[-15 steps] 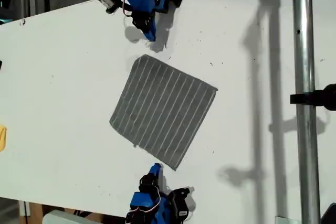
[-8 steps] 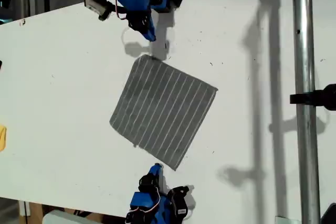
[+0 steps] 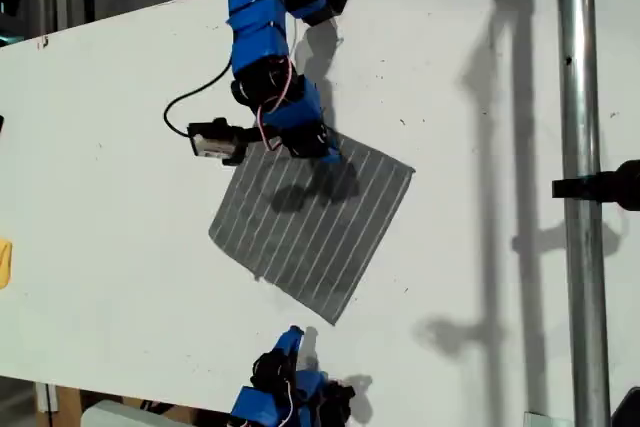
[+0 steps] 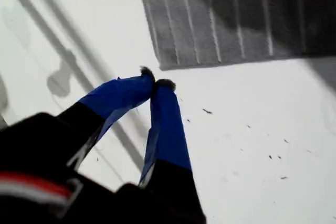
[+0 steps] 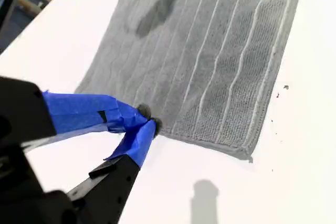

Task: Grasp corners of a towel and fold twice.

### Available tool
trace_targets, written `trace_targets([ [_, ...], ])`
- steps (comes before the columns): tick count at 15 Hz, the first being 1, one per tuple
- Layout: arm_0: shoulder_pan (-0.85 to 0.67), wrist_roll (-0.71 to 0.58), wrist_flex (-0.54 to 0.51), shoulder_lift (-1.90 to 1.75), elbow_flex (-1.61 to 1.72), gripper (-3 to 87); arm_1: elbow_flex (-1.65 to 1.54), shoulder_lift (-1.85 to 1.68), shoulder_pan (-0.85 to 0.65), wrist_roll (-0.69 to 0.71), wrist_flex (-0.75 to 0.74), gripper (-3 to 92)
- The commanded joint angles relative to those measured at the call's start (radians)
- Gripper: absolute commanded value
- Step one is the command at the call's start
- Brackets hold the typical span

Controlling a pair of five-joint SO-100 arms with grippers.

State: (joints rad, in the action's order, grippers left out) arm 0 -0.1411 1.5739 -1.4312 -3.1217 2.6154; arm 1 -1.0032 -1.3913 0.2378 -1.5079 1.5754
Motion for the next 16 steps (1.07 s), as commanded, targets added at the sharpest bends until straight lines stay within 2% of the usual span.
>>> trace_targets([
  [1,0.043,-0.038,-0.077,0.249,-0.345,-2.9,0.103,0.029,0.054,-0.002,-0.092,-0.3],
  [4,0.075,-0.115,-0.238,0.574,-0.779,-2.9,0.107,0.066,0.104,-0.003,-0.120,-0.3],
  [7,0.092,-0.170,-0.250,0.686,-0.956,-2.9,0.095,0.117,0.144,0.020,-0.190,-0.2],
  [8,0.092,-0.169,-0.249,0.687,-0.937,-2.8,0.103,0.133,0.152,0.055,-0.195,16.3],
  [10,0.100,-0.160,-0.247,0.683,-0.902,-2.8,0.101,0.164,0.156,0.166,-0.209,42.5],
  [16,0.129,-0.127,-0.247,0.681,-0.851,-2.8,0.107,0.397,0.156,0.207,-0.176,42.9],
])
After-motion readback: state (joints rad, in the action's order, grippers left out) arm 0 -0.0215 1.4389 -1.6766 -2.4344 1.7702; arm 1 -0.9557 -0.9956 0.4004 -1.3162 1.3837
